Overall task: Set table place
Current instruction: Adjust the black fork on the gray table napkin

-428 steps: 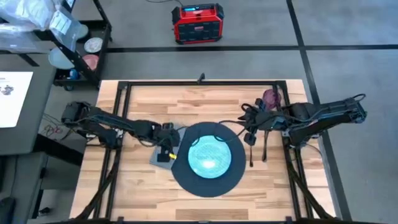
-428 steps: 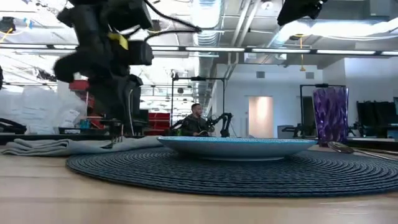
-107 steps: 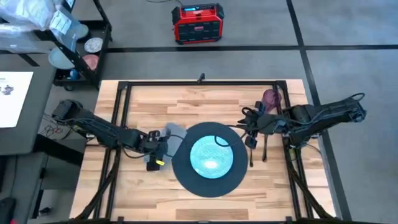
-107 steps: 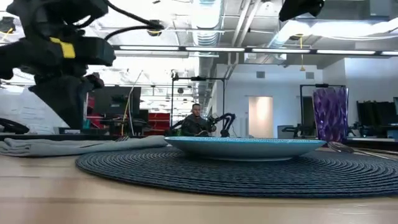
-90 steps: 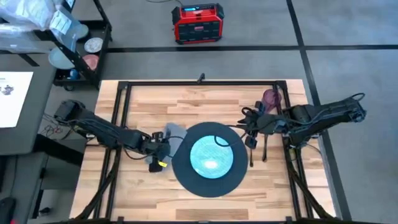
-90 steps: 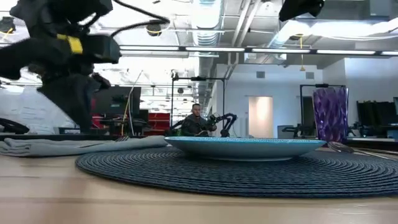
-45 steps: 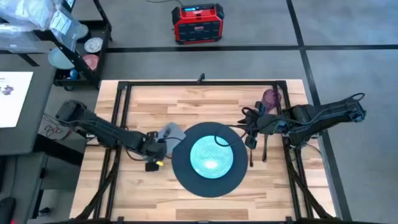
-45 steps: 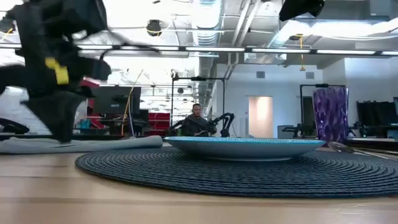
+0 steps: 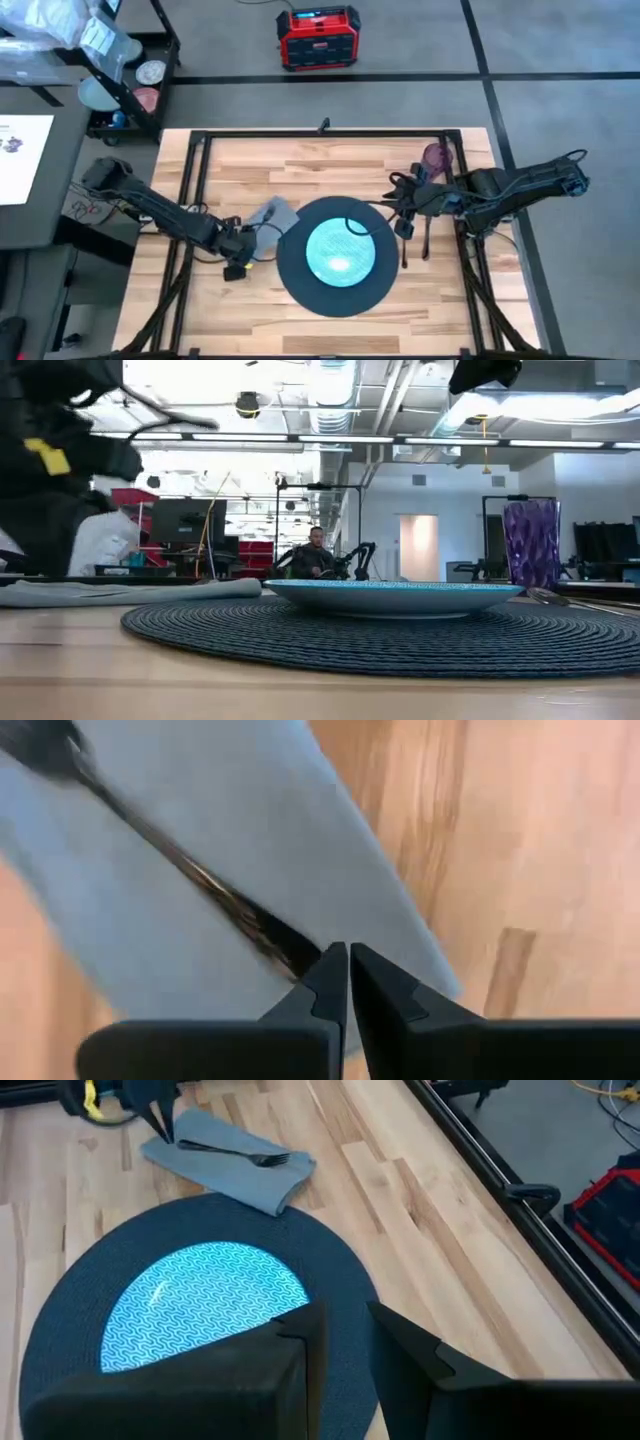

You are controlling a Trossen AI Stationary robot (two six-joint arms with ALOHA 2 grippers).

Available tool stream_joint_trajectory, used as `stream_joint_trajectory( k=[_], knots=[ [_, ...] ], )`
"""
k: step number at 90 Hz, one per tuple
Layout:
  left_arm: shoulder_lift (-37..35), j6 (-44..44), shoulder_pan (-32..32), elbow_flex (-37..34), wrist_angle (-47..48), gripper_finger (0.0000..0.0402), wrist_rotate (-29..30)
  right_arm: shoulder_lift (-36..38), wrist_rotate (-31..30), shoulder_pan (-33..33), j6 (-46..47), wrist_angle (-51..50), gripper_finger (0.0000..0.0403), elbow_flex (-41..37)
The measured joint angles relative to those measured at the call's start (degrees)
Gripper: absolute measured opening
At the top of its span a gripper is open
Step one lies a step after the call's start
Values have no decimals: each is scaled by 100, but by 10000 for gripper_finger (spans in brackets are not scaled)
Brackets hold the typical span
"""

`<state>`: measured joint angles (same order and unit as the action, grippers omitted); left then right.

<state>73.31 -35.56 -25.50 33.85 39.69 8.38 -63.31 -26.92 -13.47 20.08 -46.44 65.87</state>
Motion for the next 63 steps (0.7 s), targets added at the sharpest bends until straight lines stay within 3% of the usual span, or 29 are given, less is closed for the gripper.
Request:
stream_joint_trajectory(
  k=[26,63],
  knots=[
    [630,-98,-313,-25,-1684,0,-168,0,-22,0,-46,26,60,0],
    [1030,640,-209,-31,-3757,0,-100,0,-20,0,-61,56,60,0]
  ],
)
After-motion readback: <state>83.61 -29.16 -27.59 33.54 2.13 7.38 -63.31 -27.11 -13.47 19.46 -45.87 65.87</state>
